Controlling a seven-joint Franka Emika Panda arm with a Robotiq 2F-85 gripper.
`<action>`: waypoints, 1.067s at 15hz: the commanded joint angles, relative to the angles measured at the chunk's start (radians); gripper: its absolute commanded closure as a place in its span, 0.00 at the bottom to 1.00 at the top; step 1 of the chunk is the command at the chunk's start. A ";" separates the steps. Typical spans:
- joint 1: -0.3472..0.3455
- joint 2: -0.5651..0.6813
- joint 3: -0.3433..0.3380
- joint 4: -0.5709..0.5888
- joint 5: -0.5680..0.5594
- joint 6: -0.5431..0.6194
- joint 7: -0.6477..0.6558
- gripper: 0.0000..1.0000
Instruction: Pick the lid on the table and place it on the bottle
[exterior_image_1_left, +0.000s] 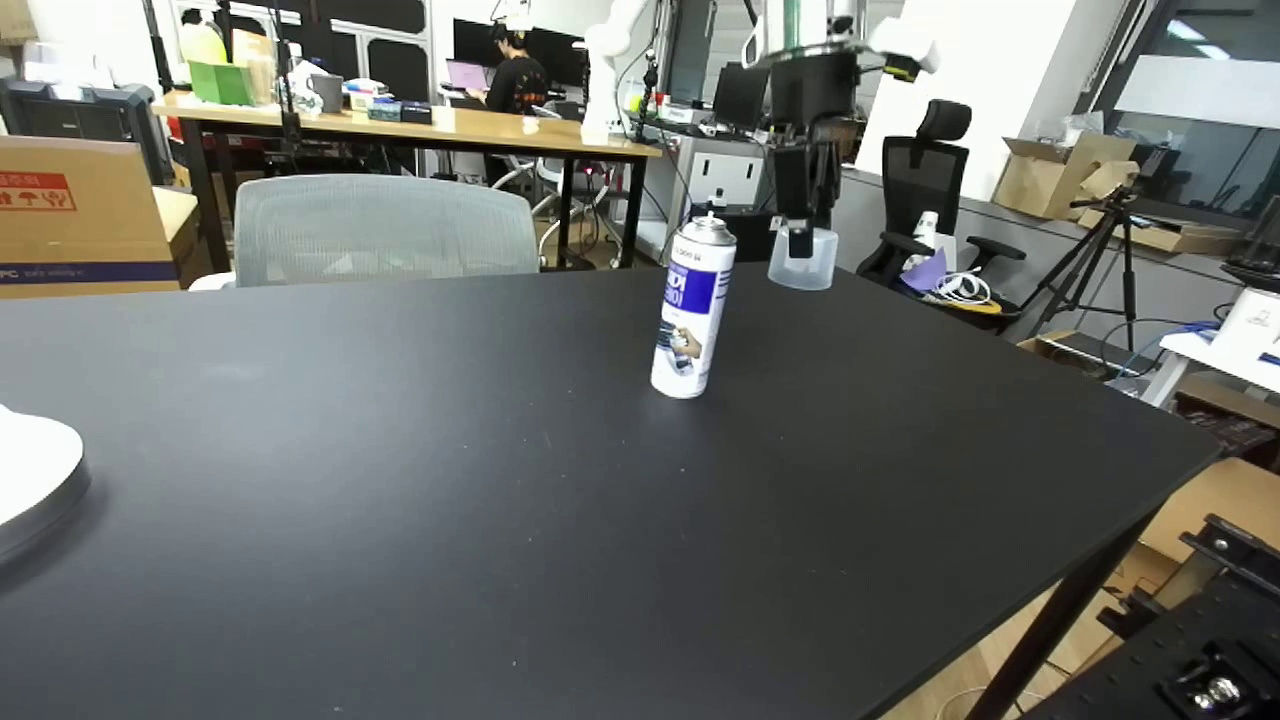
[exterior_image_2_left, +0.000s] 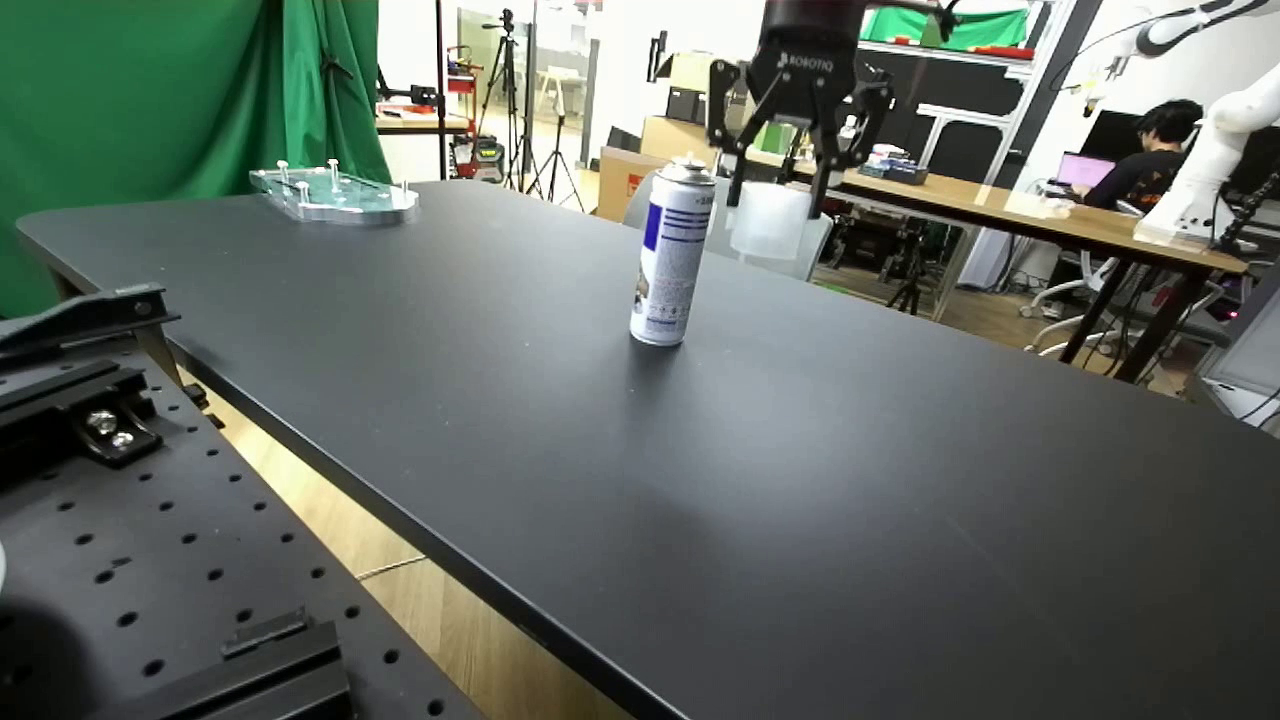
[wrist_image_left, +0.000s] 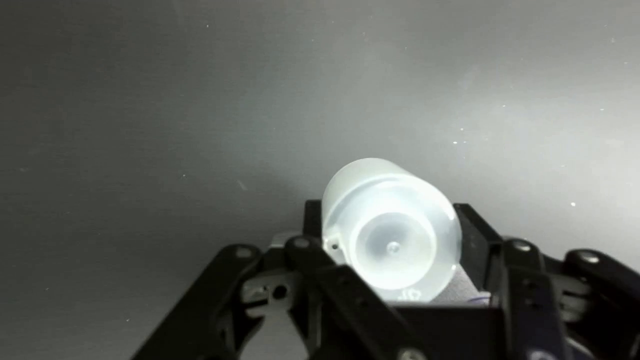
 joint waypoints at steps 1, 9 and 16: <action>0.043 -0.103 0.006 0.014 -0.037 -0.104 0.110 0.60; 0.123 -0.168 0.059 0.059 -0.025 -0.188 0.184 0.60; 0.132 -0.100 0.068 0.095 -0.007 -0.190 0.185 0.60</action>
